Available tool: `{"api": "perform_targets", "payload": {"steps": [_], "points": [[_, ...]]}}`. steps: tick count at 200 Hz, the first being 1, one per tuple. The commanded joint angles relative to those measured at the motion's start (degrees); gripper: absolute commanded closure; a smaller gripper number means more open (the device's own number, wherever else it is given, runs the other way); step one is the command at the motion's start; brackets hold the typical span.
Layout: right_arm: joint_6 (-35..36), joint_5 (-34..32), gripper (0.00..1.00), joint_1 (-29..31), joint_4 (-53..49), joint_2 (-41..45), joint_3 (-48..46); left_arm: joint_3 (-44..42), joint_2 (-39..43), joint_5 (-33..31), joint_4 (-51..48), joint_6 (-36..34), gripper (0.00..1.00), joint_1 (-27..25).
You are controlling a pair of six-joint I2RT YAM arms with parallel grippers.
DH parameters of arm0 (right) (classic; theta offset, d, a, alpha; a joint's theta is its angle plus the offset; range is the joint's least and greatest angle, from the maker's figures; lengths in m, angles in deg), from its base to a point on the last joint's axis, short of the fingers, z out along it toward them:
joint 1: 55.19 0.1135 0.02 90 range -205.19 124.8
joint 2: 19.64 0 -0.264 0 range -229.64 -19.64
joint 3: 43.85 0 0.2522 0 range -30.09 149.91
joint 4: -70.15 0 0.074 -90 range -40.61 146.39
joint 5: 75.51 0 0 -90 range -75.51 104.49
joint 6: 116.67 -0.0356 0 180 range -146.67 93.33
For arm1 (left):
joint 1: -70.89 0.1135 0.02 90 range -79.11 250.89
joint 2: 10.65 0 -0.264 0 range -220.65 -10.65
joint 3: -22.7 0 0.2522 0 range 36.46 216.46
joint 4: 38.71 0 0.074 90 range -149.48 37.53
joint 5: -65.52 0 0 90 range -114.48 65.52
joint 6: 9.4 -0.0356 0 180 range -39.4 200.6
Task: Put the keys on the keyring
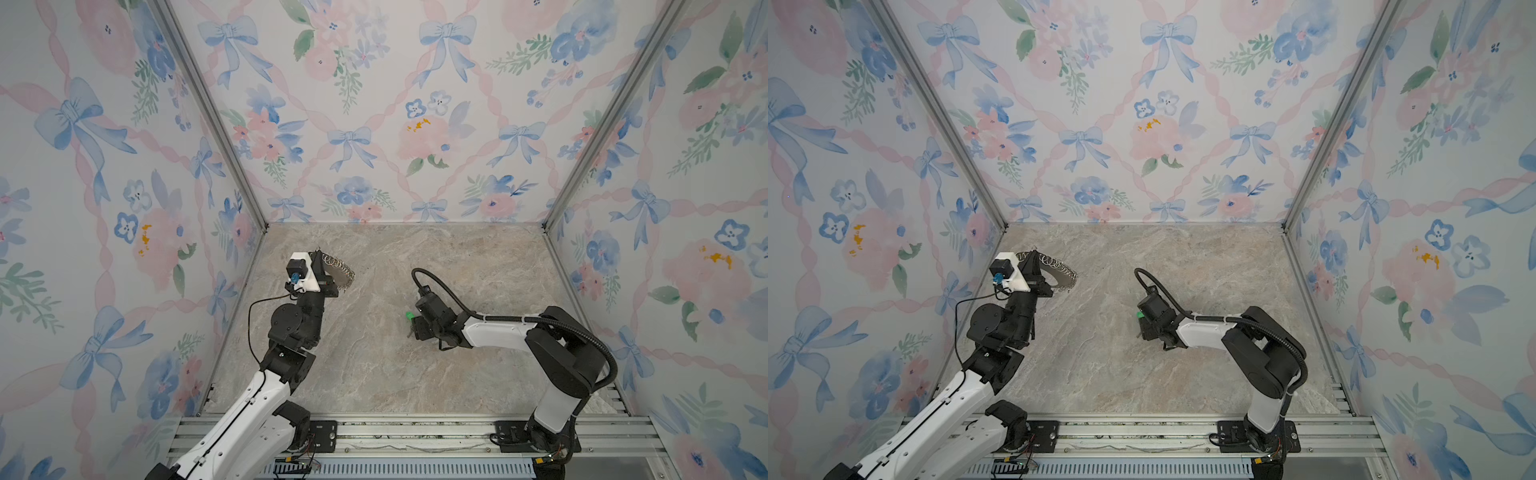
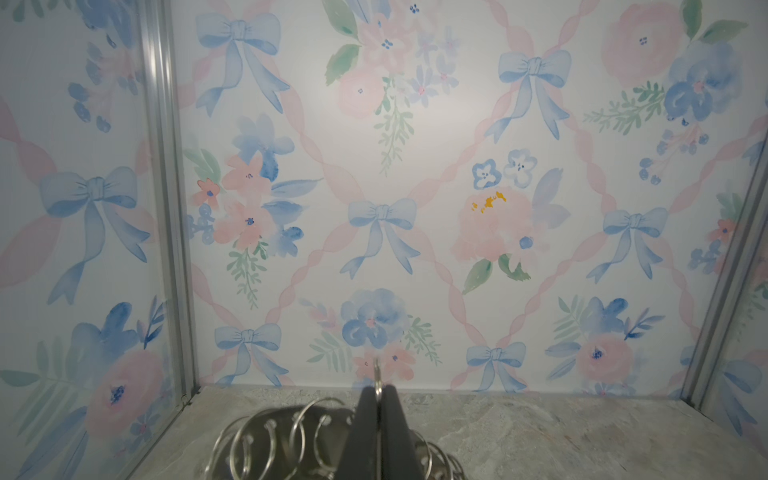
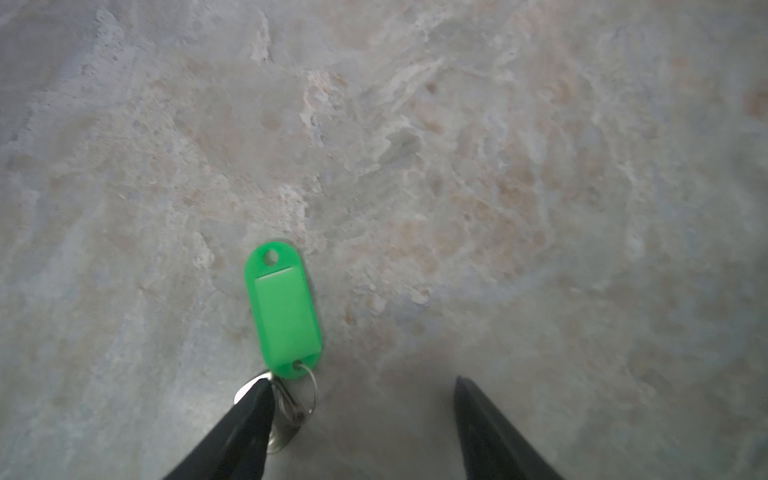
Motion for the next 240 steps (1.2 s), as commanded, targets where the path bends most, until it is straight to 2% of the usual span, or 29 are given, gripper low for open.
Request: {"api": "perform_targets", "payload": {"steps": [1, 43, 78, 103, 129, 161, 197, 240], "points": [[-1.2, 3.3, 0.31, -1.2, -1.1, 3.3, -1.1, -0.9, -2.4, 9.1, 0.5, 3.2, 1.0, 0.3], [-0.2, 12.9, 0.42, -5.5, -0.5, 9.0, -1.7, -2.4, -8.9, 20.3, -0.3, 2.9, 1.0, -2.4], [0.8, 20.4, 0.54, -11.1, -0.9, 9.3, -2.4, -4.8, -12.5, 24.8, -0.3, -1.8, 1.0, -7.6], [2.9, 24.7, 0.58, -11.9, -0.7, 8.1, -2.3, -6.6, -12.7, 26.9, -0.3, -2.6, 1.0, -8.6], [3.4, 26.9, 0.62, -12.4, -1.3, 6.0, -1.5, -9.3, -11.2, 29.1, -0.3, -3.5, 1.0, -8.7], [2.4, 28.4, 0.64, -12.7, -1.2, 2.5, -0.6, -12.8, -10.6, 35.7, 0.6, -4.5, 1.0, -9.0], [2.2, 29.1, 0.68, -12.8, -0.7, 0.4, 0.1, -16.1, -11.2, 40.3, 2.8, -4.5, 1.0, -9.3], [2.0, 29.8, 0.73, -12.9, 0.0, -1.1, 0.5, -20.6, -10.2, 41.8, 9.0, -5.2, 1.0, -9.3]]}}
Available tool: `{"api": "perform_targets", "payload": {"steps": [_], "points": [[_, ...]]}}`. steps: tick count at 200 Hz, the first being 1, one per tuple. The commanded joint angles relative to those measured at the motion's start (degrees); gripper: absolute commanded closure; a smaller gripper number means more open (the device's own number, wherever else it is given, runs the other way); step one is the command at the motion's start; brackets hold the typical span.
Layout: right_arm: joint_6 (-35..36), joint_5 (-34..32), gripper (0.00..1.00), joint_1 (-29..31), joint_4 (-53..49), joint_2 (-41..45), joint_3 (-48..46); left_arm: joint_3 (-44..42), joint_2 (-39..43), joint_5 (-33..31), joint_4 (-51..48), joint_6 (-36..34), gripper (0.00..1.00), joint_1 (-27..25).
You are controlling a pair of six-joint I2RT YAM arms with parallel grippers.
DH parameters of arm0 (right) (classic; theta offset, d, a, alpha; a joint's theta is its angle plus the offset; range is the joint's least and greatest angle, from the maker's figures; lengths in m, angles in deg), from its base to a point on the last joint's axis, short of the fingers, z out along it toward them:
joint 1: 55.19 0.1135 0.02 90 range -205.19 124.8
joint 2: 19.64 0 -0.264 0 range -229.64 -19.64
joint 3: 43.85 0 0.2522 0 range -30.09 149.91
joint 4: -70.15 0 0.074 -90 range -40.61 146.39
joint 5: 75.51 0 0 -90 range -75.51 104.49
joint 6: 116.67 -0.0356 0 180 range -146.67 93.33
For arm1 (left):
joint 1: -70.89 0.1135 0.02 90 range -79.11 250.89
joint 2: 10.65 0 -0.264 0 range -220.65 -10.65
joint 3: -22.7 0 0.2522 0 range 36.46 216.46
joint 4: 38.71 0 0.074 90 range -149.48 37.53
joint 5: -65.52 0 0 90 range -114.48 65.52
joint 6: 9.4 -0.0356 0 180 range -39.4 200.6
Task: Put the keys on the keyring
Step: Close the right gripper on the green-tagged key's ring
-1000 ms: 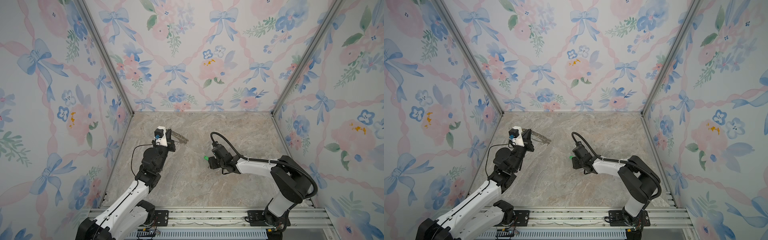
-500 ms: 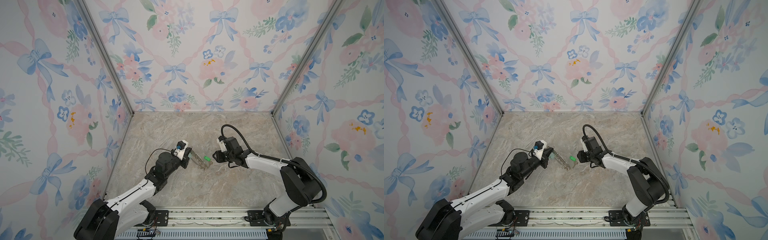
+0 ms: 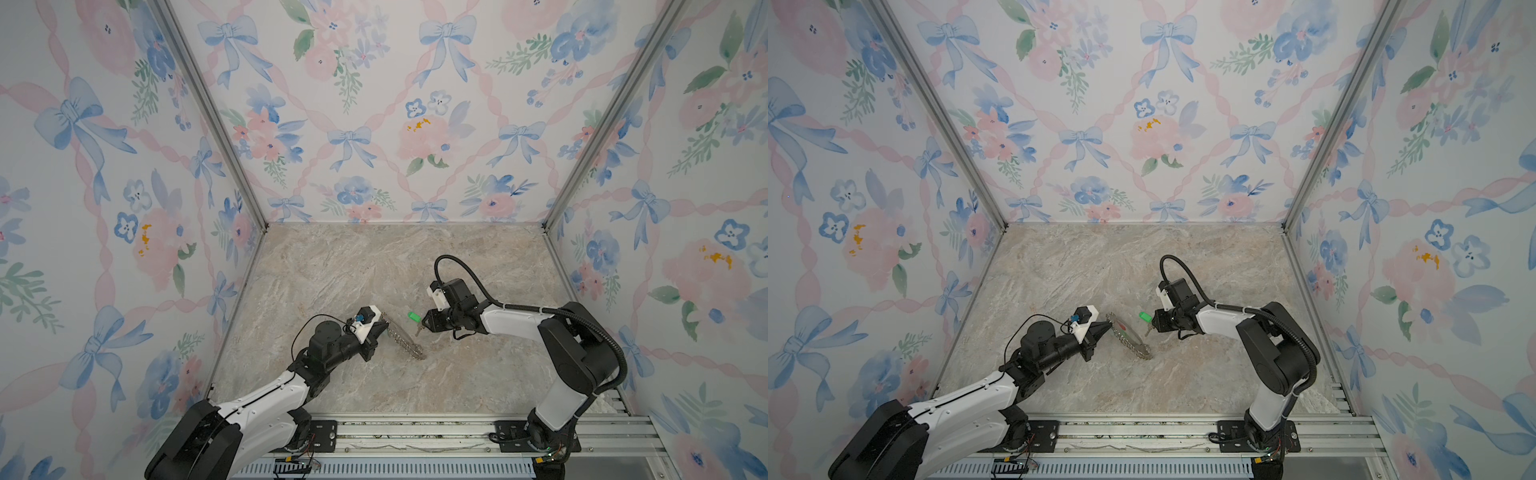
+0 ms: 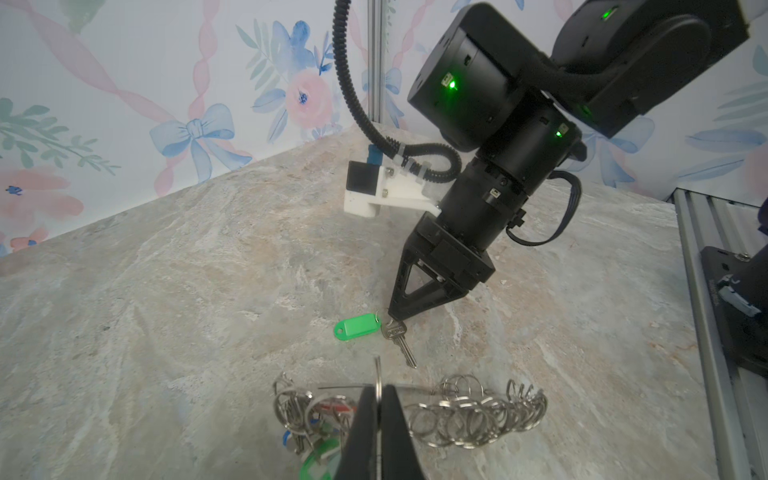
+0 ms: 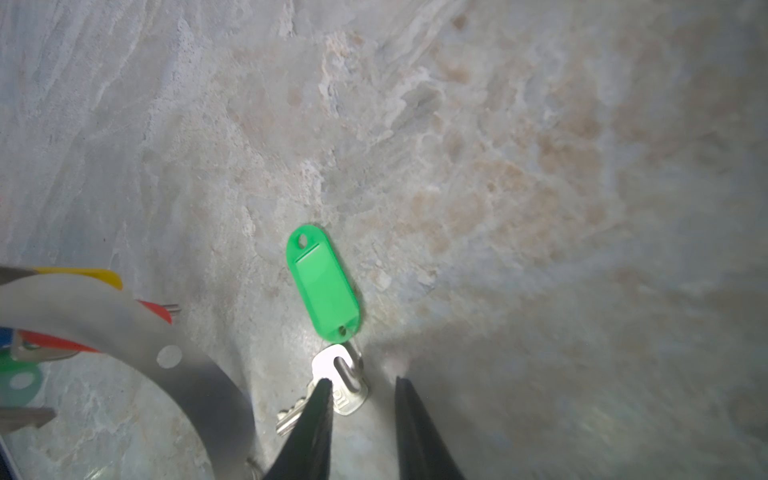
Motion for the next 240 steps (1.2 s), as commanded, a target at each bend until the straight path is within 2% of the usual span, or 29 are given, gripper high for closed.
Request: {"api": "perform_targets", "payload": {"steps": [1, 85, 119, 150, 177, 240], "points": [[-0.2, 1.2, 0.73, -0.5, 0.1, -1.7, 1.3, -1.6, 1.1, 2.8, 6.2, -1.4, 1.0, -0.4], [0.5, 1.1, 0.88, -0.3, 0.1, -3.4, 2.6, -4.6, 2.0, 2.7, 7.5, -4.4, 1.0, 0.0], [1.2, 0.8, 0.91, -0.3, 0.1, -2.8, 2.9, -4.8, 1.0, 4.0, 7.8, -5.6, 1.0, 0.3], [1.3, 0.7, 0.91, -0.1, 0.0, -2.7, 3.3, -4.7, 0.4, 5.3, 8.0, -6.0, 1.0, 0.3], [1.7, -0.7, 0.81, 0.4, -0.3, -2.3, 4.0, -4.9, 0.6, 4.9, 8.1, -6.1, 1.0, 0.3], [2.3, -2.0, 0.85, 1.9, -1.8, -4.0, 6.0, -5.3, 1.1, 4.7, 8.2, -6.2, 1.0, 0.4]]}}
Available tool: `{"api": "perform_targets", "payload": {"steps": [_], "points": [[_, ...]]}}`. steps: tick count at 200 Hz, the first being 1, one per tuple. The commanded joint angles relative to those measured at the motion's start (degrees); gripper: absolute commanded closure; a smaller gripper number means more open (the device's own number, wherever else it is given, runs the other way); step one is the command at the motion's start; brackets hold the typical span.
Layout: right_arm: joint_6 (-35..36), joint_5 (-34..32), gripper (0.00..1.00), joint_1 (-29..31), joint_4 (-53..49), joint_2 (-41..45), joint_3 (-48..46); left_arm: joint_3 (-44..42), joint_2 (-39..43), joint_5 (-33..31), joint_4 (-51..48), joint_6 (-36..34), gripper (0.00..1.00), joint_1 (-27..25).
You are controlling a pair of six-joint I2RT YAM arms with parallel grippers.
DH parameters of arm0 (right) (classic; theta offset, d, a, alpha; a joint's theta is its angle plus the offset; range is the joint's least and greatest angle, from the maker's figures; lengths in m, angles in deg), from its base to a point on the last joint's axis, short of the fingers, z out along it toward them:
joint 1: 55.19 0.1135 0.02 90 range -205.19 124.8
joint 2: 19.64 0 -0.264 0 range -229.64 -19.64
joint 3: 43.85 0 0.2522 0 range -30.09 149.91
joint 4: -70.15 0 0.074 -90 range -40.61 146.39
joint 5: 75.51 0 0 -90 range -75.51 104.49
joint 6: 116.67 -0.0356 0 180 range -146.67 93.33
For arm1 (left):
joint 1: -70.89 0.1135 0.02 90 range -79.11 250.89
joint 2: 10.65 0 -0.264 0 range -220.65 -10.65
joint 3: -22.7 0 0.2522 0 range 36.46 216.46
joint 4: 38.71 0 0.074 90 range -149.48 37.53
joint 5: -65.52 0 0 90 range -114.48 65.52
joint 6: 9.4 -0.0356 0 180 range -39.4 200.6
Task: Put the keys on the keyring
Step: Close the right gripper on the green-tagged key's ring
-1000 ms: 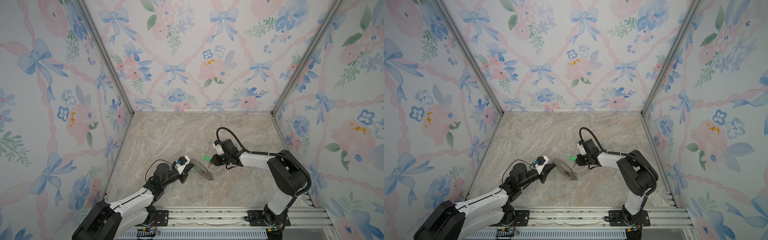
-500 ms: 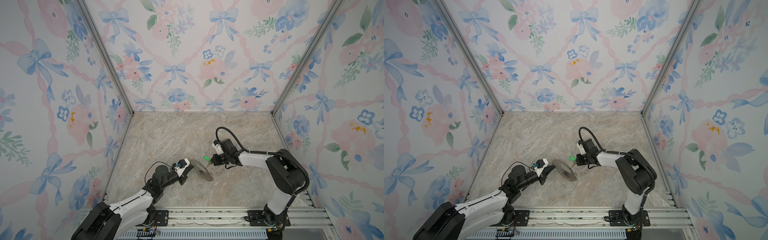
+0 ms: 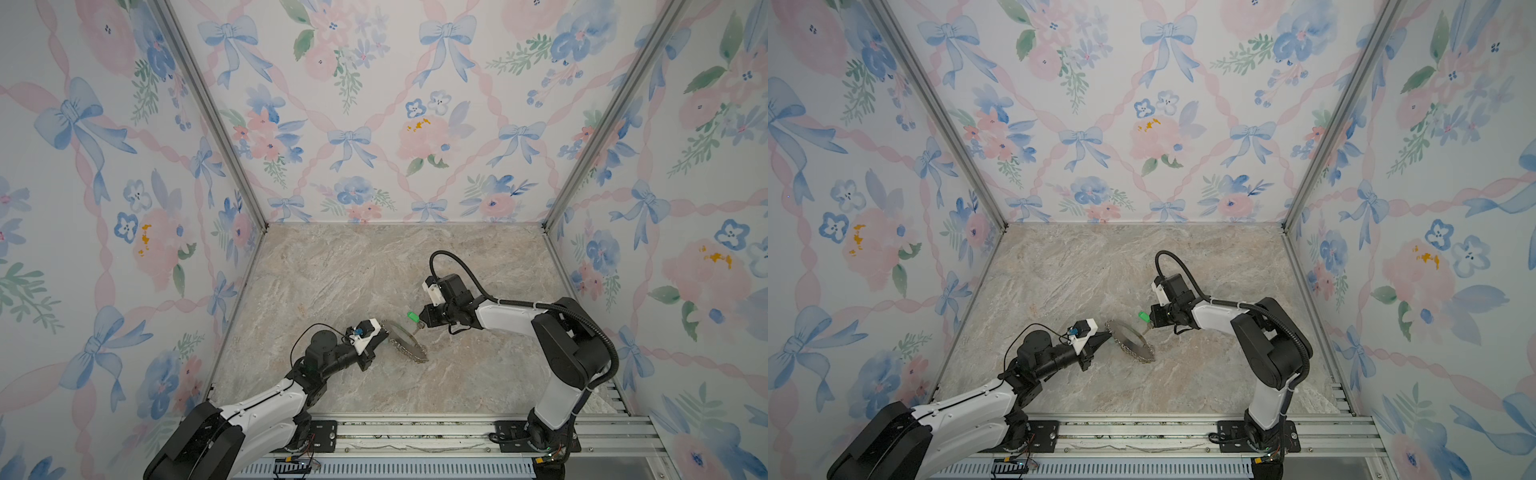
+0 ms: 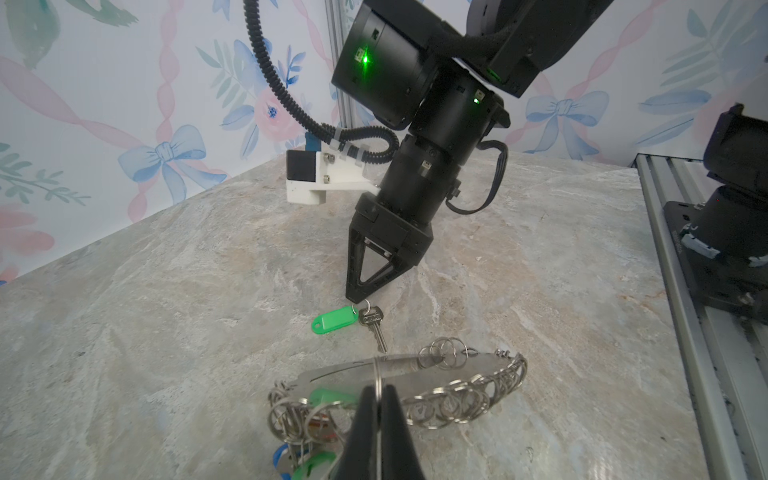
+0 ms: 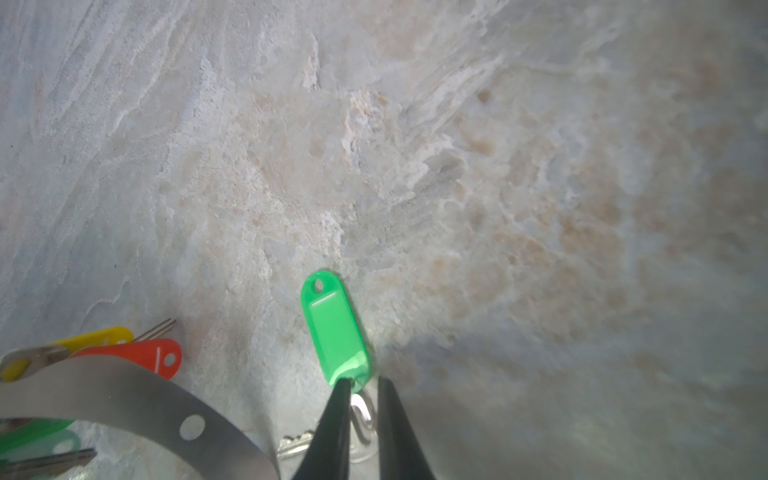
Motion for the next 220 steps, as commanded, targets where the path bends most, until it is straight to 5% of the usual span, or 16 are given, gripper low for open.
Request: {"api": "perform_targets", "payload": {"steps": [1, 70, 220], "points": [[1.0, -1.4, 0.85, 1.0, -2.3, -1.2, 1.8, -0.7, 0.6, 0.9, 2.6, -1.2, 1.0, 0.4], [1.4, -3.3, 0.78, 1.2, -3.6, 0.2, 0.6, -0.8, 0.4, 0.5, 2.8, -1.2, 1.0, 0.4], [0.2, -1.9, 0.87, 2.9, -2.3, -0.7, 0.1, -1.0, 0.5, 0.0, 3.1, -1.3, 1.0, 0.4]]}}
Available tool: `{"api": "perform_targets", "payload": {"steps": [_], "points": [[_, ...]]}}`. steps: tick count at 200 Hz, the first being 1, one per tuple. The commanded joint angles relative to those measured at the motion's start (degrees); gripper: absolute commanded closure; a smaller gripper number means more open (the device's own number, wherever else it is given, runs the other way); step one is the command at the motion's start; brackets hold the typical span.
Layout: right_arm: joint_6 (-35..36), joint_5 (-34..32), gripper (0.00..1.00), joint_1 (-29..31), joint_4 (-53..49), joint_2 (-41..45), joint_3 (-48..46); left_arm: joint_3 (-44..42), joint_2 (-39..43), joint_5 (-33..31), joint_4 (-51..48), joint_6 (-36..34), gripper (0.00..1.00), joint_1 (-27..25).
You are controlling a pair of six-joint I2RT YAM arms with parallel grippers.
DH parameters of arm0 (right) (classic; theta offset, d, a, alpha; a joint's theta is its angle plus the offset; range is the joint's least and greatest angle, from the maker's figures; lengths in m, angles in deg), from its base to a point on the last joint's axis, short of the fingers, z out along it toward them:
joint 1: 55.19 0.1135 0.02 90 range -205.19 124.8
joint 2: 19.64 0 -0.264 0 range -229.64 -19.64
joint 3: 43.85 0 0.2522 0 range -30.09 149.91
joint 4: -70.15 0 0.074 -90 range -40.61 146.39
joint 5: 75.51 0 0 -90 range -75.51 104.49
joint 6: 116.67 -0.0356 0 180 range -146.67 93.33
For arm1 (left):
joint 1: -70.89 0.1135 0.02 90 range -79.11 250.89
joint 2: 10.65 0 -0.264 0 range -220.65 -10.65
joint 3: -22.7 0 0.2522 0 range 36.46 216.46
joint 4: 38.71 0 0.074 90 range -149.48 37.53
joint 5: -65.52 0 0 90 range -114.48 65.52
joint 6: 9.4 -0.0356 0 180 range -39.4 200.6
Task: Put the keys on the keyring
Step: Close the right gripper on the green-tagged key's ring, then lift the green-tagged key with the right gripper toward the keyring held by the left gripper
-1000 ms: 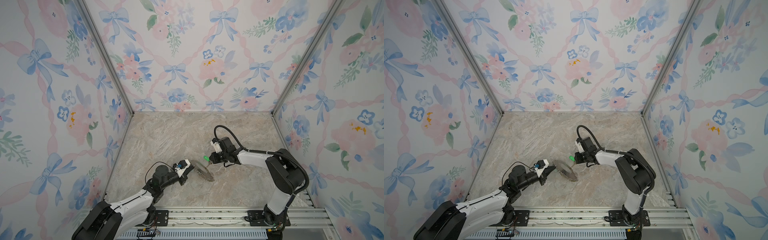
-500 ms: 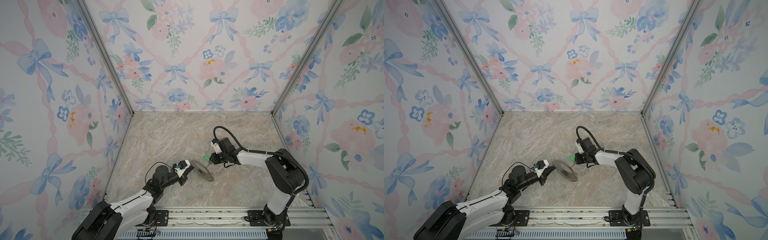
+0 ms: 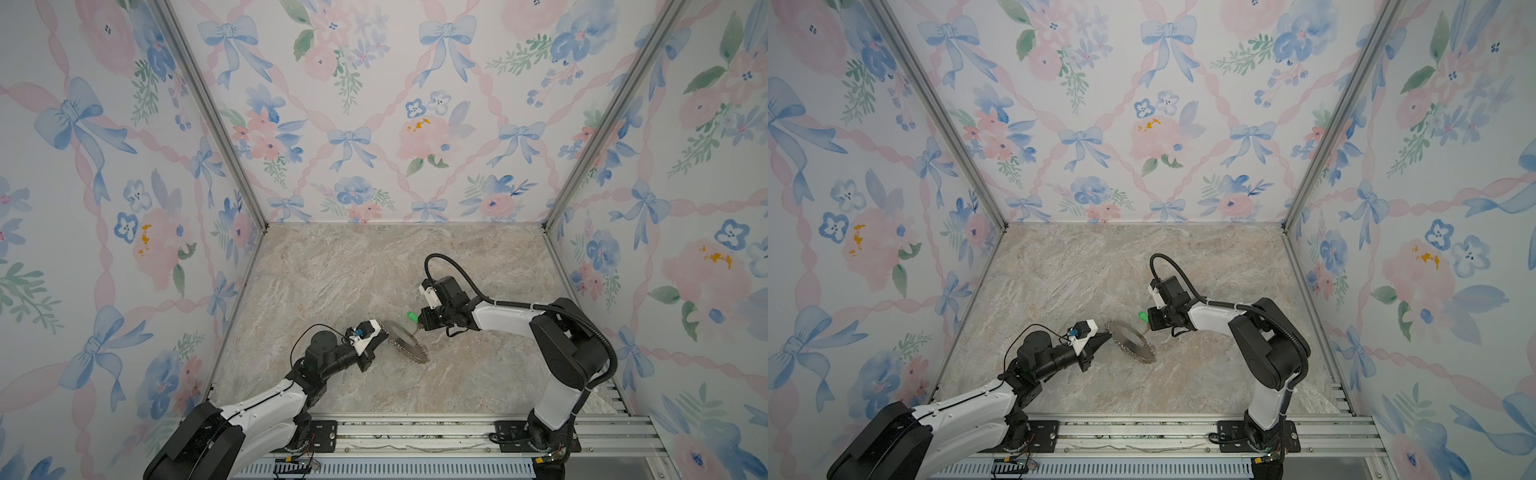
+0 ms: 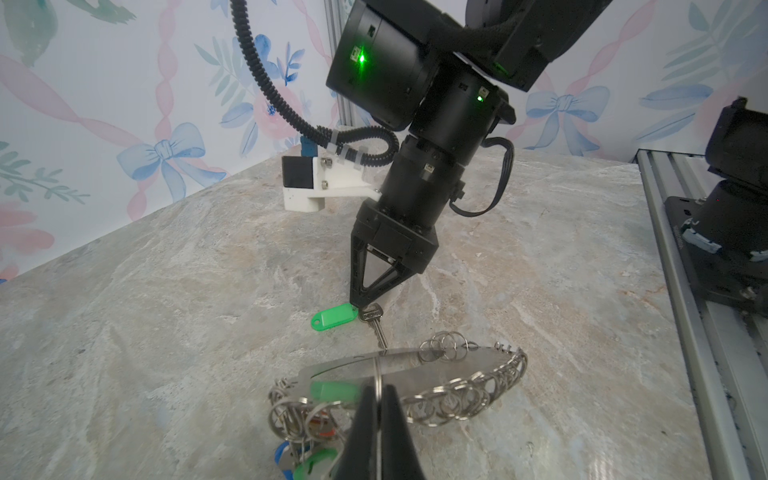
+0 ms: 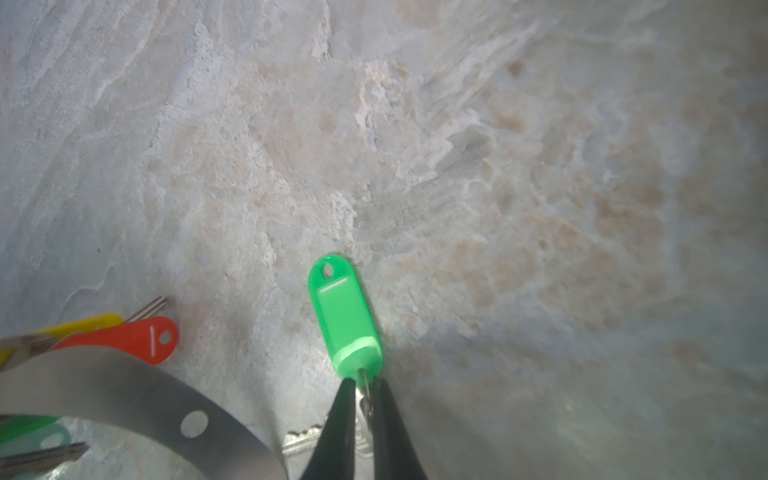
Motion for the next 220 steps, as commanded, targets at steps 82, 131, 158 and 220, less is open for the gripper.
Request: {"api": "perform_targets", "payload": {"steps": [82, 131, 158, 220], "points": [[1.2, -4.0, 0.88, 2.2, -3.2, 0.5, -0.5, -0.8, 0.5, -0.2, 3.3, -1.0, 1.0, 0.4], [1.6, -6.2, 0.9, 2.7, -3.7, 1.3, -1.0, -0.7, 0.1, 0.0, 3.6, -1.1, 1.0, 0.5], [2.3, -6.8, 0.94, 3.0, -3.9, 2.0, -0.6, -0.4, -0.7, 1.1, 3.7, -1.1, 1.0, 0.5], [11.5, -11.7, 1.0, 3.1, -8.9, 10.3, 0.6, -1.1, -2.0, 5.7, 6.0, -3.2, 1.0, 0.3]]}}
